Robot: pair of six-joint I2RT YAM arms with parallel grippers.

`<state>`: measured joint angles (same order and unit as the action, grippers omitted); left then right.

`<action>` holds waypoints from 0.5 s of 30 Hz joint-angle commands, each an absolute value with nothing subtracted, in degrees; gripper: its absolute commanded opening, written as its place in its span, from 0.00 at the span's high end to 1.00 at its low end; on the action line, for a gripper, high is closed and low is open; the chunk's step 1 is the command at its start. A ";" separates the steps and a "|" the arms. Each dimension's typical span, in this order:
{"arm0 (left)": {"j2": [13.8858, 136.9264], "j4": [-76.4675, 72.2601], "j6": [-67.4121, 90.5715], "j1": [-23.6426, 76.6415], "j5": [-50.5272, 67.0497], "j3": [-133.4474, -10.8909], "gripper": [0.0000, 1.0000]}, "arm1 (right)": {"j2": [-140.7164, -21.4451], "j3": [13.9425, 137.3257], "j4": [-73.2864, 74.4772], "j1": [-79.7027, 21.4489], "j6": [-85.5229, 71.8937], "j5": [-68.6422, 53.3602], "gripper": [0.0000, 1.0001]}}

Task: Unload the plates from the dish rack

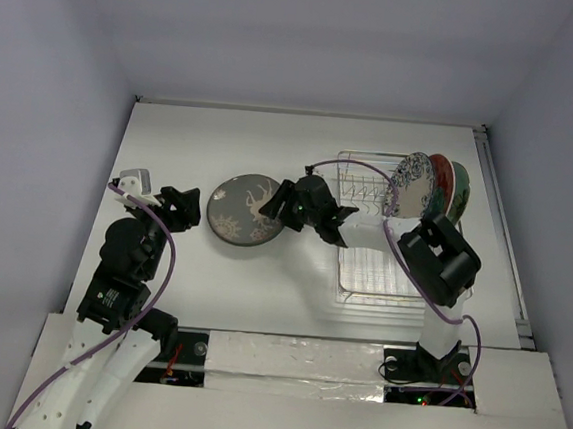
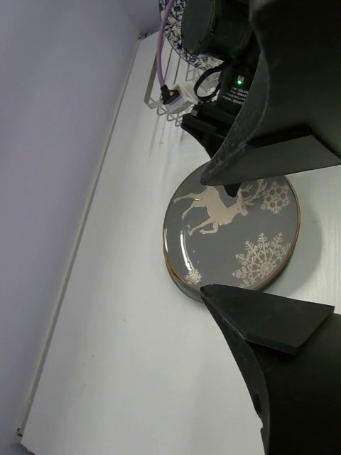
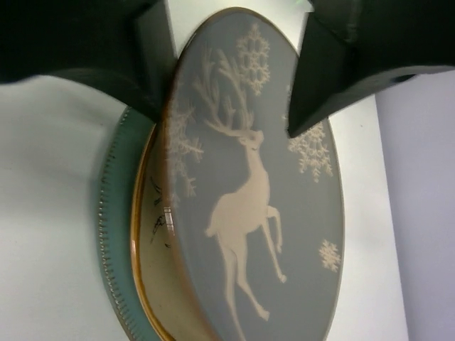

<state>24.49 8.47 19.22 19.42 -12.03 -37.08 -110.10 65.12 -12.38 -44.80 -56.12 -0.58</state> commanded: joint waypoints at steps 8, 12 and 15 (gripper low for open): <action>22.50 6.68 19.16 19.60 -11.87 -37.09 0.45 | -107.31 73.20 6.74 -45.97 -44.74 6.94 0.08; 22.24 6.59 19.16 20.13 -11.87 -37.18 0.45 | -110.65 76.99 12.65 -45.97 -40.43 5.19 0.01; 21.71 6.68 19.16 20.13 -11.87 -37.18 0.45 | -110.48 77.87 14.93 -45.97 -38.68 5.71 0.00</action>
<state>22.52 8.49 19.22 19.86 -12.03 -37.08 -110.34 74.85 9.15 -45.47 -43.03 4.32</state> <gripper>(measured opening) 0.546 0.995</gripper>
